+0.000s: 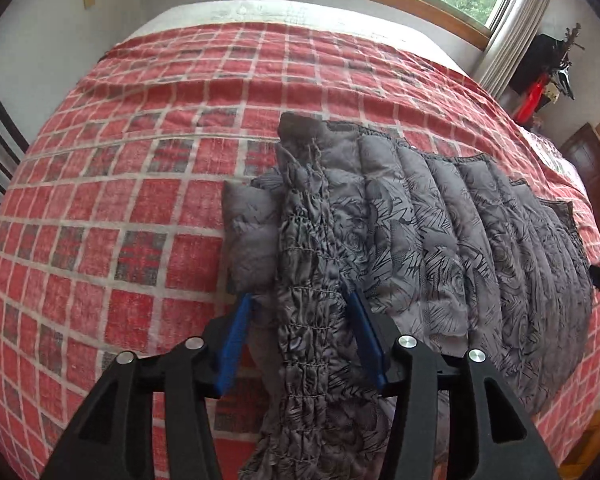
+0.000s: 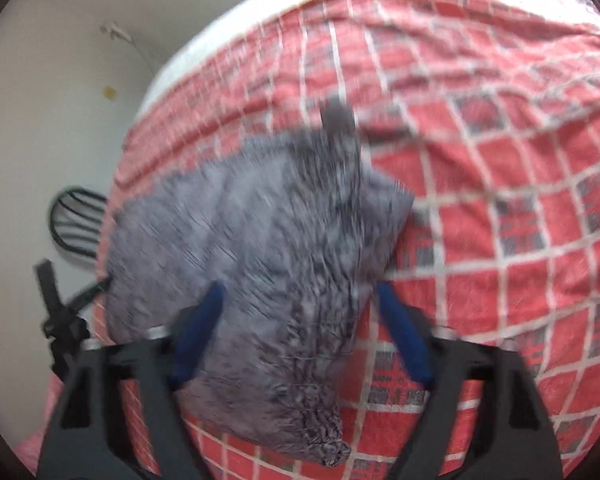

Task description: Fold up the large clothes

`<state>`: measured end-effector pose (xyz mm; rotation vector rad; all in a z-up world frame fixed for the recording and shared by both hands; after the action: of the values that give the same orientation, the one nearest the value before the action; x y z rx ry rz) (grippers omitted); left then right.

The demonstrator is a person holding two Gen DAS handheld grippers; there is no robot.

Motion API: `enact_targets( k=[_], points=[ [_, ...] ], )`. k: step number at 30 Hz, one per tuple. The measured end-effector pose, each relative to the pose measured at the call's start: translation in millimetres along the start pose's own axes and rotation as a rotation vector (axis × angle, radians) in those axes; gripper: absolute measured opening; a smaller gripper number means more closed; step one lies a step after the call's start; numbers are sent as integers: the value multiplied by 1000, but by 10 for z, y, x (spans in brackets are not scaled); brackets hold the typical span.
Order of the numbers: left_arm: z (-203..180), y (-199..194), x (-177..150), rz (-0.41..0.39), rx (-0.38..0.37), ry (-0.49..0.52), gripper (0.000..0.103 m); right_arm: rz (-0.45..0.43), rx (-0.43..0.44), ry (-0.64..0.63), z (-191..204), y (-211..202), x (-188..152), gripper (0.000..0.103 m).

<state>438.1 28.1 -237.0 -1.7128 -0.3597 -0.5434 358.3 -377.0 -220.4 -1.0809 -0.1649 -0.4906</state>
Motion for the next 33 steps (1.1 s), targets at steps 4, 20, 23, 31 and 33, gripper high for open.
enact_targets(
  k=[4, 20, 23, 31, 33],
  points=[
    [-143, -108, 99, -52, -30, -10, 9, -41, -33, -49, 107, 1, 100, 19],
    [62, 362, 157, -52, 52, -41, 9, -57, -53, 99, -252, 365, 296, 15],
    [8, 370, 164, -42, 104, 19, 9, -51, -56, 110, -278, 352, 288, 17],
    [-140, -231, 336, -97, 165, 29, 18, -143, -199, -5, 47, -280, 319, 26],
    [-363, -374, 322, -111, 124, 42, 18, -161, -175, -48, 297, -395, 291, 26]
  ],
)
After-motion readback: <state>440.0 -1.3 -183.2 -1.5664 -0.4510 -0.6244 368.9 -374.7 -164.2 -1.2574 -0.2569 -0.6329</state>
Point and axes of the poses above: each gripper's, at about its wrist camera, not at the fingertips, and y roughly the way its jaws point, z to its left, x to its top, the point moved 10 cm from there along y, roughly the way its jaws point, and after that the axes turned 8 degrees about -z, right-handed, at the moved point
